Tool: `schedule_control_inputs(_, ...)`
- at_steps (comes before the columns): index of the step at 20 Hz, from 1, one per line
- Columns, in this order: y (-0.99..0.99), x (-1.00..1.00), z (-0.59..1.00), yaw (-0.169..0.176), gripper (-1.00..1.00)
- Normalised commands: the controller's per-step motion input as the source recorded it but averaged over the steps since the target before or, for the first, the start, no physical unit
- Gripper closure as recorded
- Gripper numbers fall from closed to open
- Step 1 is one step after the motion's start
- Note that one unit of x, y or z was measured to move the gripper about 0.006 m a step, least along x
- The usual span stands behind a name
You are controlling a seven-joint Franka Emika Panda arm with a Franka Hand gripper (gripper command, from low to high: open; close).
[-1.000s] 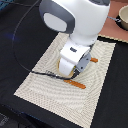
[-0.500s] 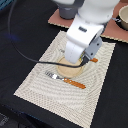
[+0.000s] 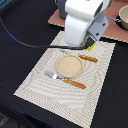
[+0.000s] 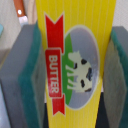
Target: Interact with the objects in diverse but meaningful ways.
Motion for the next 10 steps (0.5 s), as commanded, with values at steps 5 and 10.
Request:
schedule_control_inputs(5, -0.94, -0.46, -0.13, 0.000, 1.00)
schedule_control_inputs(10, -0.82, -0.40, -0.39, 0.004, 1.00)
